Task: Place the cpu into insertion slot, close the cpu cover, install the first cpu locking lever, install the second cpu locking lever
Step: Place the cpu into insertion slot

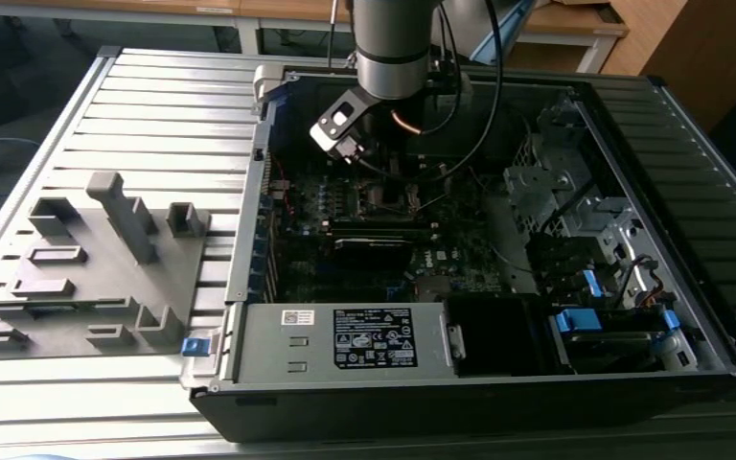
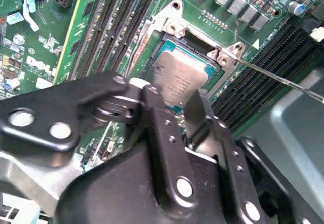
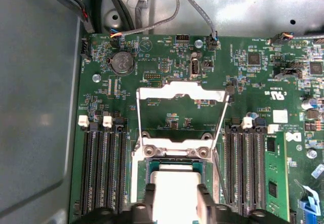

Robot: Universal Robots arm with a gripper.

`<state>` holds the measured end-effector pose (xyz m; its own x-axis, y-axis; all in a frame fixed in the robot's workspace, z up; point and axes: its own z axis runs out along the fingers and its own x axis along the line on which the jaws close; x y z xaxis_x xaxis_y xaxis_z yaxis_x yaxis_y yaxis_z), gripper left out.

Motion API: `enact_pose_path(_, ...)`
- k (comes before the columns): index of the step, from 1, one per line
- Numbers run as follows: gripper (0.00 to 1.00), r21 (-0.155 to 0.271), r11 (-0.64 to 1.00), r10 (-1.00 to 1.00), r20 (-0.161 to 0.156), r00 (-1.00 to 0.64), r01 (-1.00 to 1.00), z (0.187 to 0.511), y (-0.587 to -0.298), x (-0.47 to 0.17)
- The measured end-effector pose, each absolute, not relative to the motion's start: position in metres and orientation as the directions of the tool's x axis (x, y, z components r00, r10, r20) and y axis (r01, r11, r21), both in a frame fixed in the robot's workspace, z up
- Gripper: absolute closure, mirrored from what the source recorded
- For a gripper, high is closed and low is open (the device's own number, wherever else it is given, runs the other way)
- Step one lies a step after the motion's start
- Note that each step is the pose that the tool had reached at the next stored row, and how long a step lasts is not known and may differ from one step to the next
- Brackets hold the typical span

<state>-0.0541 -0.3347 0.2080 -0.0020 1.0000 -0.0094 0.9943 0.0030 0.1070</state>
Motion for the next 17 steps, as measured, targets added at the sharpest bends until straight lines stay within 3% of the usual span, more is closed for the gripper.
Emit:
enact_pose_path(8, 0.87, 0.107, 0.003, 1.0, -0.009, -0.002, 0.994, 0.2083, -0.3347, -0.0541)
enact_pose_path(17, 0.89, 0.107, 0.003, 1.0, -0.009, -0.002, 0.994, 0.2087, -0.3348, -0.0541)
